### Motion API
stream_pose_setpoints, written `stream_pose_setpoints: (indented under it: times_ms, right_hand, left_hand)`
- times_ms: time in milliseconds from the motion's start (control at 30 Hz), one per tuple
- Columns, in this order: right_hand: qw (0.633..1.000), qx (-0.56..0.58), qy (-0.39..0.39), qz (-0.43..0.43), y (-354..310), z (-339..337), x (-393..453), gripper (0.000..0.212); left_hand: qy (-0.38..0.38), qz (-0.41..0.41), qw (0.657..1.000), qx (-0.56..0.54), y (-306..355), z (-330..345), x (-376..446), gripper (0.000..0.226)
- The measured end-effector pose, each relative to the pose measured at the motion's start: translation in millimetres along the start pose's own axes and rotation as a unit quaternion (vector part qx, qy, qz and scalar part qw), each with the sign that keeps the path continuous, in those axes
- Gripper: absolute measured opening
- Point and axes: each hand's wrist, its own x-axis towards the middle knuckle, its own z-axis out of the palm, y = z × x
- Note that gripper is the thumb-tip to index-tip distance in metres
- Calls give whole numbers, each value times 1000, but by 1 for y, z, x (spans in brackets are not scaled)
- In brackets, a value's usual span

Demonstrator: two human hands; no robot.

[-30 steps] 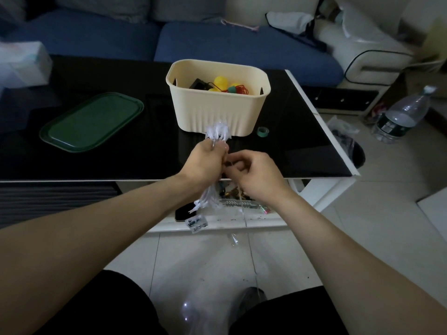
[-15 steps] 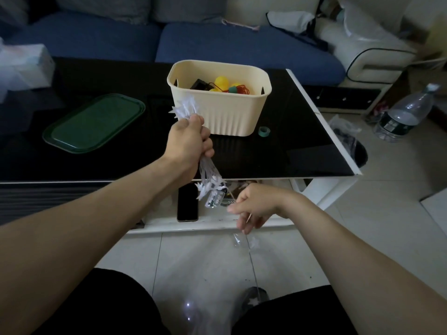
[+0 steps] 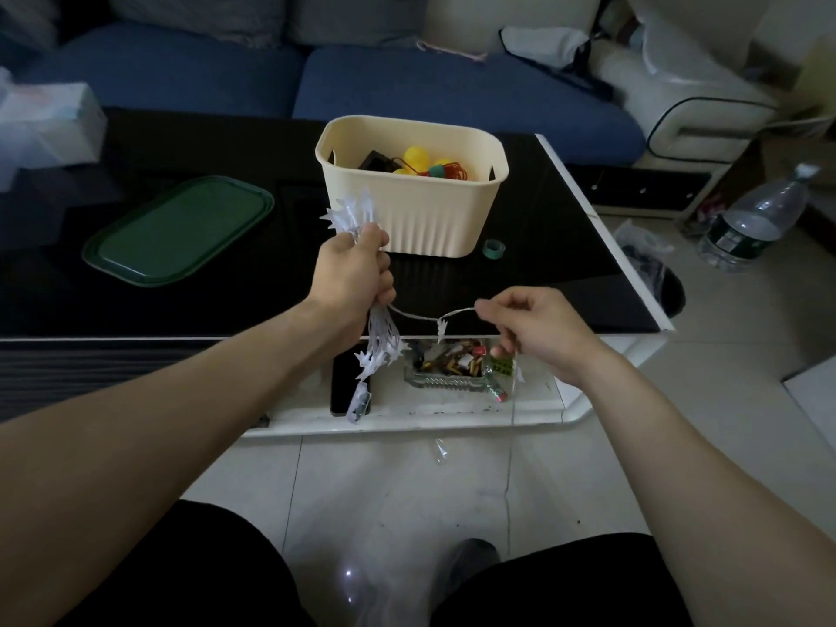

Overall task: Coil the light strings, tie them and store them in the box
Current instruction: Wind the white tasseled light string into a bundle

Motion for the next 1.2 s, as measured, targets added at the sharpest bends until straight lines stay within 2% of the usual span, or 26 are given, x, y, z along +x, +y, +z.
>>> stream_pose_setpoints:
  times_ms: [100, 233, 400, 567, 700, 1000, 1067, 1200]
  right_hand:
    - [1000, -17, 10, -15, -6, 7, -4, 15]
    - [995, -84, -52, -17, -16, 17, -9, 14]
    - [986, -138, -85, -39, -17, 22, -7, 25]
    - [986, -129, -69, -74, -10, 30, -4, 20]
    - [980, -173, -64, -78, -7, 37, -1, 30]
    - [978, -158, -130, -45, -13, 45, -6, 54]
    - [976, -161, -144, -38, -11, 44, -6, 53]
    - [963, -228, -143, 12, -9, 40, -6, 54]
  left_hand:
    - [-7, -14, 1000, -17, -3, 4, -2, 23]
    - [-16, -37, 998, -43, -6, 8, -3, 23]
    - [-13, -59, 998, -28, -9, 12, -4, 20]
    - [-46, -127, 989, 65, -19, 15, -8, 26]
    - [-89, -183, 968, 146, -30, 17, -13, 23]
    - [-172, -188, 916, 311, -37, 7, -11, 27]
    - [-174, -175, 917, 314, -36, 7, -12, 27]
    - [-146, -143, 943, 263, -30, 7, -9, 28]
